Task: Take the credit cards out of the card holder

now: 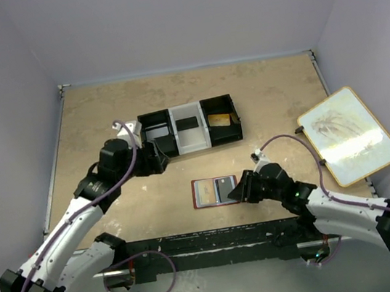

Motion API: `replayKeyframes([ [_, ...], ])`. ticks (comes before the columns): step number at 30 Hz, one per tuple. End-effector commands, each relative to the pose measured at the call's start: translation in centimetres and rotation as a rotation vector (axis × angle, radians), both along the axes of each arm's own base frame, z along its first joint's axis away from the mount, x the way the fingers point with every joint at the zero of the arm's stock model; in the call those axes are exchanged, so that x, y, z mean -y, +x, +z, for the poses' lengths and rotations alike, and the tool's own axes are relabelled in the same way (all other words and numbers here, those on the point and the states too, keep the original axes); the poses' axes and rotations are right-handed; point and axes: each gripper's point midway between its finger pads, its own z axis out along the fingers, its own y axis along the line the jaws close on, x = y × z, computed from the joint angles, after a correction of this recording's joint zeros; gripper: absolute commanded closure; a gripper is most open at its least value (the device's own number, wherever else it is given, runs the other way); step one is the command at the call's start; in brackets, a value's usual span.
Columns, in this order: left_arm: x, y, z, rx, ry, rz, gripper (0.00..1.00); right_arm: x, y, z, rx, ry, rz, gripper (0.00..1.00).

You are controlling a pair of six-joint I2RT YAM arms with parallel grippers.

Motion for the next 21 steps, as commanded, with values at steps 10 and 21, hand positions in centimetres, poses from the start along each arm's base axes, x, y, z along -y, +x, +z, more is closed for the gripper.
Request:
replayKeyframes([
  [10, 9.0, -0.7, -2.4, -0.018, 0.005, -0.145, 0.29, 0.3, 1.1, 1.6, -0.003, -0.083, -0.027, 0.62],
  [21, 15.8, -1.8, -7.5, -0.054, 0.193, -0.33, 0.29, -1.2, -1.4, 1.5, -0.017, 0.038, 0.105, 0.63],
])
